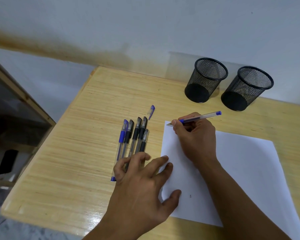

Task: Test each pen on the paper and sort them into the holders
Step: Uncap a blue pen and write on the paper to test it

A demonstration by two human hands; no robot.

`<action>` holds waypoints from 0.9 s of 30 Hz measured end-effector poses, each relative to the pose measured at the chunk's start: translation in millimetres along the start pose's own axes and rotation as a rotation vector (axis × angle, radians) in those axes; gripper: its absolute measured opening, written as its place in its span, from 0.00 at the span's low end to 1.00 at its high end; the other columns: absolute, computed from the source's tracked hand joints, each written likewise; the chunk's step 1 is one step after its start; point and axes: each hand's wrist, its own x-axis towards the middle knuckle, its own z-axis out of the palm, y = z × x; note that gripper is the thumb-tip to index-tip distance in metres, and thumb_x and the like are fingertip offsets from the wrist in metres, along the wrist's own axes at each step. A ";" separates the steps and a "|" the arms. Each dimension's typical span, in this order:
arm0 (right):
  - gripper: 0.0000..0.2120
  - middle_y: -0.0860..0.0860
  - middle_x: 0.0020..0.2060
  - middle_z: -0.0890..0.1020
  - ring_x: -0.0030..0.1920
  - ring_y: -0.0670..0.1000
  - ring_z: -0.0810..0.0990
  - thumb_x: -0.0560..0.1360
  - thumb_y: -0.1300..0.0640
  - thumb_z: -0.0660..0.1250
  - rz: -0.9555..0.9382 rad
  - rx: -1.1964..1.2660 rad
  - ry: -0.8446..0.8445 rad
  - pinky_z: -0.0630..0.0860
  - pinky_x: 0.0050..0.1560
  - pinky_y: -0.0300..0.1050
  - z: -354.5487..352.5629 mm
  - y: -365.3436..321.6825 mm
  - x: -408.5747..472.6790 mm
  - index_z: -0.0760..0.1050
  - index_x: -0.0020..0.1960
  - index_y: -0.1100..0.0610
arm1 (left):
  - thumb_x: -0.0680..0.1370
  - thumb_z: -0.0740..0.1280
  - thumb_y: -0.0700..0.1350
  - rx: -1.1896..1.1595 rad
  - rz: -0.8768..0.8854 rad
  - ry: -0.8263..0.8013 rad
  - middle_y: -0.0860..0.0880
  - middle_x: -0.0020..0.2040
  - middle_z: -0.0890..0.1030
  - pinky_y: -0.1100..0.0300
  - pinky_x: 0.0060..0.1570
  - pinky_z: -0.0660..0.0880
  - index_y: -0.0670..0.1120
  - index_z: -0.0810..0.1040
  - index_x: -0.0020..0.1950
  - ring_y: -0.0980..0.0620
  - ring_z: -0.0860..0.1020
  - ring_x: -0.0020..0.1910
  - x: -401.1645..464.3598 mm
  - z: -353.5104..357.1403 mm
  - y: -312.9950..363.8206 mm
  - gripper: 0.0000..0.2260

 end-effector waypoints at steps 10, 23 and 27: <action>0.05 0.46 0.35 0.85 0.39 0.45 0.83 0.76 0.51 0.71 0.012 0.023 0.009 0.78 0.44 0.38 -0.2 -1.5 -0.2 0.80 0.44 0.51 | 0.68 0.67 0.67 -0.003 0.007 0.022 0.63 0.62 0.79 0.46 0.60 0.58 0.57 0.83 0.55 0.49 0.74 0.61 -0.2 1.2 -0.2 0.22; 0.07 0.44 0.34 0.84 0.37 0.43 0.83 0.76 0.52 0.70 -0.009 -0.002 0.008 0.77 0.41 0.37 0.0 1.1 0.8 0.82 0.46 0.55 | 0.68 0.68 0.67 -0.008 -0.004 0.016 0.63 0.62 0.78 0.46 0.61 0.58 0.58 0.83 0.55 0.49 0.75 0.61 0.0 1.4 0.4 0.22; 0.07 0.40 0.32 0.81 0.37 0.43 0.82 0.76 0.51 0.71 -0.010 -0.010 0.003 0.78 0.43 0.37 1.5 1.1 0.8 0.83 0.47 0.55 | 0.68 0.67 0.67 -0.002 -0.006 0.019 0.63 0.62 0.78 0.46 0.61 0.57 0.57 0.84 0.55 0.49 0.75 0.61 0.0 1.6 0.4 0.22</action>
